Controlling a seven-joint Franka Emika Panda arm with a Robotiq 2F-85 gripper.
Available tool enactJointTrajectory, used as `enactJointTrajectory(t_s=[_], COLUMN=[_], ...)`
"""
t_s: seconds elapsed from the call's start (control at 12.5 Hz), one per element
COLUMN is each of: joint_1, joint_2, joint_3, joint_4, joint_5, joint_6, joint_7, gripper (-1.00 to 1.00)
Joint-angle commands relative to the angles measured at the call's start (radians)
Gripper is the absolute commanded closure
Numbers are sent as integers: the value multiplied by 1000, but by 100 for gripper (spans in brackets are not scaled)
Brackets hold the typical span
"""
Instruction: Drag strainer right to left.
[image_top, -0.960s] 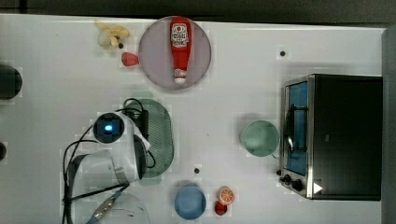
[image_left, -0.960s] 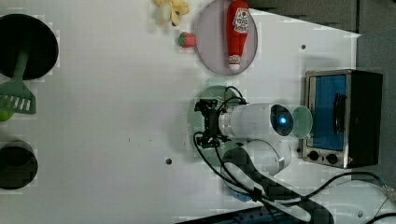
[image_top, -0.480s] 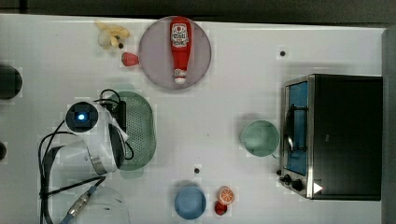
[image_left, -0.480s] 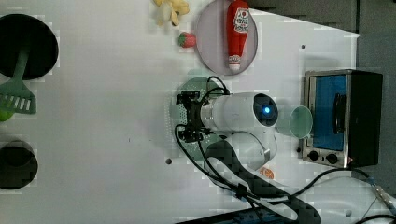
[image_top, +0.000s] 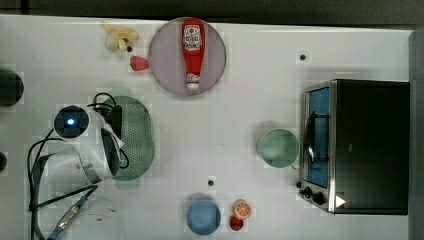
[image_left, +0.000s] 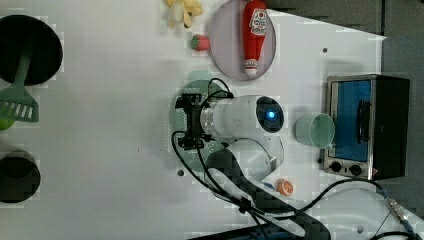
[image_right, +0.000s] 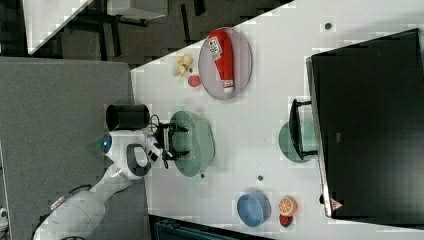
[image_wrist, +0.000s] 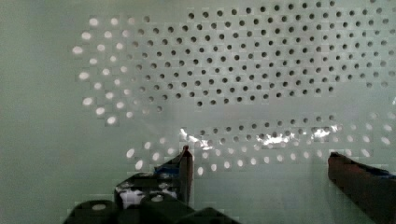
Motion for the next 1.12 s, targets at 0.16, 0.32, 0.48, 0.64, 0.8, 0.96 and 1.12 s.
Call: enactJointTrajectory(t_s=[0.16,0.32,0.48,0.64,0.8,0.96,1.12], joint_1=[56,74,91,105,115,123,124], joint_2=[30,45,56,64,76,81,75], joint_3=[24,24,24,24,24,24,20], joint_4=[77,96,112,126,141,152,157], joint_5=[14,14,15,16,20,28,26], joint_6=[-19,-19,-21,-14,-14,-11,-30], joint_7=[112,114,114,115,118,118,118], gripper=[-100,-100,-100,-100,-100,-100,-100])
